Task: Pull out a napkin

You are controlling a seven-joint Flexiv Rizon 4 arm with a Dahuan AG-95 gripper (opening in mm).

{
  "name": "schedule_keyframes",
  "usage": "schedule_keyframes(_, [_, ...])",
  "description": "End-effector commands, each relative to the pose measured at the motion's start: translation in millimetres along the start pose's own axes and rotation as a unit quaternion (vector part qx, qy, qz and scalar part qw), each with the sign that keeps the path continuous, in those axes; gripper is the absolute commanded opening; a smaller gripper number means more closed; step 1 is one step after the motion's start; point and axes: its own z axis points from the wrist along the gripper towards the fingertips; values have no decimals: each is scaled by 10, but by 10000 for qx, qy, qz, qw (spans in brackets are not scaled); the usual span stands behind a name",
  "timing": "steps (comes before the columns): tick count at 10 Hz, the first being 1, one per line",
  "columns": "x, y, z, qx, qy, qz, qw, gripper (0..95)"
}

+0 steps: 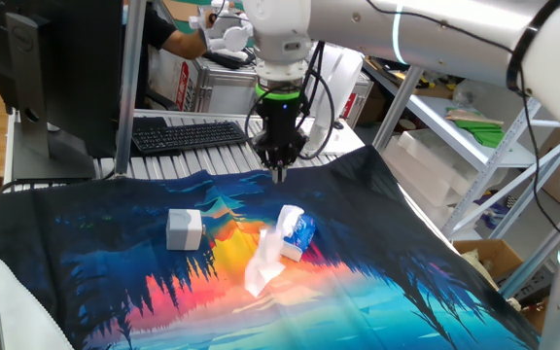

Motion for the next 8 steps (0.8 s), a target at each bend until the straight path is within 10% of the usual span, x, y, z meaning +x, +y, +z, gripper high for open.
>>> schedule_keyframes(1, [21,2,7,3,15,-72,10000,950])
schedule_keyframes(8, [27,-4,4,-57,48,-100,9999,950])
